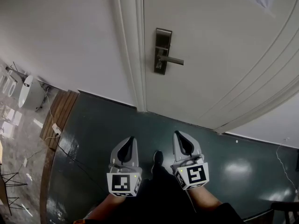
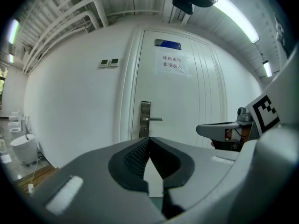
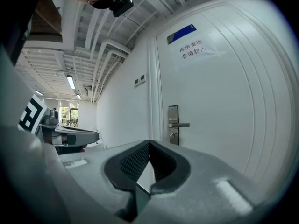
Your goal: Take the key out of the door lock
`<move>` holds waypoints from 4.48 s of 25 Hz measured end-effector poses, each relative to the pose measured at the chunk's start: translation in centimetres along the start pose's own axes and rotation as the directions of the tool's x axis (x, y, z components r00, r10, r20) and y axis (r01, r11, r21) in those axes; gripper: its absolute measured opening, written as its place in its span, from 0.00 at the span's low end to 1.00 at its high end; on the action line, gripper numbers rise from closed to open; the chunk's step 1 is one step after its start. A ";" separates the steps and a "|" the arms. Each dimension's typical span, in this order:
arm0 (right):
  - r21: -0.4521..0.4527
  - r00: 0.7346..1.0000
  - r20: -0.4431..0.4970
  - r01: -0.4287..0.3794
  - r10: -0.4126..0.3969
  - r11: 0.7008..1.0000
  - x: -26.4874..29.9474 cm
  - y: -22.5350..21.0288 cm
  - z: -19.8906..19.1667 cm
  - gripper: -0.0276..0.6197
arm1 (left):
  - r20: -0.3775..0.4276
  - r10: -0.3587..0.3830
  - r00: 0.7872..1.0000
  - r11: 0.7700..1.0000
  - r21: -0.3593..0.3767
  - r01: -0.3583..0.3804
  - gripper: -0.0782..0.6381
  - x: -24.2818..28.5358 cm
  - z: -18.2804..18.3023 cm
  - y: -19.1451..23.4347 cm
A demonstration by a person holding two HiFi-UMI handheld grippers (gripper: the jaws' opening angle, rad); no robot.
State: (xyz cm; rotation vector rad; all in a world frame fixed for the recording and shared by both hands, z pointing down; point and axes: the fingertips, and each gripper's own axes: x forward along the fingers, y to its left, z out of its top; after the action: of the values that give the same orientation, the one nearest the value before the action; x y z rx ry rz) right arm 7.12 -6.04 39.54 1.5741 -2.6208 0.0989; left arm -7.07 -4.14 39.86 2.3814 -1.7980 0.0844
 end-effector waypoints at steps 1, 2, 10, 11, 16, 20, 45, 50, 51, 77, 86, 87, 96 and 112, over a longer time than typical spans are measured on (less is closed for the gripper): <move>0.007 1.000 -0.006 -0.002 0.002 1.000 1.0 -0.8 -0.1 0.03 | -0.002 0.003 1.000 1.000 0.004 -0.003 0.13 1.2 0.3 0.1; 0.012 1.000 -0.012 -0.005 0.005 1.000 1.9 -1.4 -0.2 0.03 | -0.005 0.007 1.000 1.000 0.008 -0.007 0.13 2.4 0.6 0.1; 0.033 0.999 -0.019 -0.044 0.044 0.998 8.5 -5.6 0.5 0.03 | -0.012 0.039 0.999 0.999 0.025 -0.039 0.13 9.6 1.4 0.9; 0.032 0.998 -0.018 -0.054 0.055 0.998 9.0 -5.9 0.5 0.03 | -0.009 0.044 0.999 0.999 0.025 -0.044 0.13 10.2 1.7 0.9; 0.030 0.997 -0.026 -0.069 0.070 0.997 11.5 -7.2 0.8 0.03 | 0.004 0.053 0.999 0.998 0.040 -0.053 0.13 12.6 2.6 1.1; 0.033 0.996 -0.015 -0.083 0.084 0.996 13.4 -7.4 1.7 0.03 | 0.009 0.061 0.998 0.997 0.048 -0.061 0.13 14.0 3.5 2.1; 0.226 0.969 -0.167 0.219 -0.184 0.949 26.6 -9.5 -1.8 0.03 | -0.056 -0.300 0.952 0.943 0.137 0.304 0.13 28.6 2.3 12.0; 0.353 0.965 -0.188 0.242 -0.185 0.904 28.6 -10.0 -3.1 0.12 | -0.079 -0.339 0.937 0.924 0.161 0.348 0.13 30.6 1.4 13.1; 0.375 0.964 -0.192 0.245 -0.184 0.894 28.9 -10.1 -3.4 0.12 | -0.083 -0.344 0.935 0.921 0.167 0.353 0.13 30.8 1.2 13.2; 0.934 0.997 0.051 -0.071 0.066 0.350 34.1 -12.0 -5.8 0.11 | -0.177 -0.299 0.938 0.928 0.176 0.329 0.13 34.8 -1.6 11.1; 0.961 0.993 0.102 -0.114 0.061 0.251 34.0 -12.0 -5.9 0.07 | -0.180 -0.268 0.947 0.940 0.166 0.298 0.13 34.8 -1.4 10.7; 0.964 0.993 0.101 -0.111 0.054 0.240 33.9 -12.0 -6.0 0.07 | -0.180 -0.267 0.947 0.940 0.167 0.297 0.13 34.7 -1.4 10.6; 0.979 0.994 0.101 -0.108 0.050 0.174 32.2 -9.9 -6.5 0.06 | -0.182 -0.278 0.943 0.938 0.162 0.308 0.13 34.7 -1.5 10.2; 0.972 0.999 0.031 -0.036 0.028 0.234 29.2 -7.8 -7.2 0.06 | -0.176 -0.360 0.916 0.923 0.080 0.377 0.13 33.2 -2.4 10.0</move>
State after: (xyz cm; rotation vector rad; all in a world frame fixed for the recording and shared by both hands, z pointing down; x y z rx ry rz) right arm 0.57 -34.62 49.83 1.6047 -2.5819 2.1581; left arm -7.35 -37.95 47.70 2.6625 -1.2800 0.3271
